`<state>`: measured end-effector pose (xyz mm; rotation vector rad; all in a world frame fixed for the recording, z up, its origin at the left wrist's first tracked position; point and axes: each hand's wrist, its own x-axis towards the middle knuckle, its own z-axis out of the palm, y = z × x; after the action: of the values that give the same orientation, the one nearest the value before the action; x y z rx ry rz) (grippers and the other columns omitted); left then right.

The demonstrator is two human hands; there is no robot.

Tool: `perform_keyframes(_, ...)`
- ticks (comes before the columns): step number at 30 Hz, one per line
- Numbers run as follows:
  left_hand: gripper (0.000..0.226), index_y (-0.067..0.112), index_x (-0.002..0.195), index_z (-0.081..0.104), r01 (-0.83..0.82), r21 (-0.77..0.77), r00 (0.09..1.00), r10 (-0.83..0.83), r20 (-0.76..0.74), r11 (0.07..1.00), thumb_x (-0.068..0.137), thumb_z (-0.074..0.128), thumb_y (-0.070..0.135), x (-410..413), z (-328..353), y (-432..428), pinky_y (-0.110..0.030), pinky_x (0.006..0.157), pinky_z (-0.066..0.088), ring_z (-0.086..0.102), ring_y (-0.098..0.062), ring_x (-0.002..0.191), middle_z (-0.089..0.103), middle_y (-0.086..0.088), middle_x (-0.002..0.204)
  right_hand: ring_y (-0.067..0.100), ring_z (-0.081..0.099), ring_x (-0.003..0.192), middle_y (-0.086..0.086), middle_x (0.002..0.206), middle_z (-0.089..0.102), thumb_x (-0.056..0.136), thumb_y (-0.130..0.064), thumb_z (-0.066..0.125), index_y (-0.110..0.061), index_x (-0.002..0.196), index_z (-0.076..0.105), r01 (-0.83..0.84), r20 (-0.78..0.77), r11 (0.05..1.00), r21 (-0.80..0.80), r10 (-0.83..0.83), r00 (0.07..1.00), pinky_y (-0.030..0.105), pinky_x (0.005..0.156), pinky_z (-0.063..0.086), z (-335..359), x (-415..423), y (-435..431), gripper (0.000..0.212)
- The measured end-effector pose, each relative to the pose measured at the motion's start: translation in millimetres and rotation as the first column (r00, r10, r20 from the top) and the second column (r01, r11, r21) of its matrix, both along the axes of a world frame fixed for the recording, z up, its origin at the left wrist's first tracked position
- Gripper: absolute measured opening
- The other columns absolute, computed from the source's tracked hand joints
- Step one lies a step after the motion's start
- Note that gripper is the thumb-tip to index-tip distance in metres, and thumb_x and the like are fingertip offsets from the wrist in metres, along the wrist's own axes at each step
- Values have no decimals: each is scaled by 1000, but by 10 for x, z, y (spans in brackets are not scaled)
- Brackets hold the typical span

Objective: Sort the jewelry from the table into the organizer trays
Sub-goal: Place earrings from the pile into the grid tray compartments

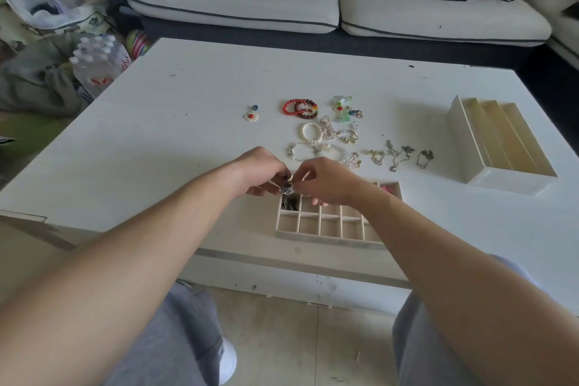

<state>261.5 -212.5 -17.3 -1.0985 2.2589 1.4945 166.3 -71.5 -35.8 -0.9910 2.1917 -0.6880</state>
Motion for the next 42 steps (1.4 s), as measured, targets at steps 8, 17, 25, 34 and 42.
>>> perform_keyframes(8, 22, 14, 99, 74, 83, 0, 997, -83, 2, 997, 98, 53, 9, 25, -39, 20, -23, 62, 47, 72, -16, 73, 76, 1, 83, 8, 57, 52, 6, 66, 70, 91, -21, 60, -18, 67, 66, -24, -69, 996, 80, 30, 997, 23, 58, 45, -14, 23, -9, 25)
perform_keyframes(17, 21, 18, 88, 80, 172, -267, 984, -175, 12, 948, 89, 67, 2, -5, -100, -7, -25, 62, 55, 62, -20, 68, 75, -14, 92, 20, 68, 79, 1, 71, 68, 86, -17, 66, -21, 69, 69, 8, -143, 994, 113, 9, 990, 32, 72, 56, -75, 69, -45, 17)
perform_keyframes(25, 20, 21, 76, 72, 184, -358, 981, -194, 8, 915, 83, 77, 4, 0, -105, -4, -27, 66, 58, 64, -17, 55, 72, -7, 71, 27, 72, 81, 13, 76, 73, 78, -14, 72, -4, 81, 76, 48, -158, 990, 135, -27, 987, 39, 73, 60, -97, 55, -94, 11)
perform_keyframes(34, 24, 24, 74, 72, 192, -388, 977, -212, -8, 901, 81, 77, 2, -6, -106, 23, -34, 74, 63, 74, -24, 68, 74, -8, 74, 28, 71, 84, 14, 85, 74, 76, -13, 71, -2, 87, 74, 60, -187, 989, 134, -35, 982, 38, 70, 60, -122, 109, -115, 16)
perform_keyframes(42, 14, 23, 86, 78, 252, -430, 962, -274, 11, 867, 81, 83, 11, -37, -127, 68, -25, 77, 52, 65, -14, 82, 73, 5, 87, 27, 69, 82, 10, 85, 71, 78, -14, 68, -8, 86, 72, 65, -222, 991, 118, -37, 974, 37, 72, 60, -134, 148, -107, 11)
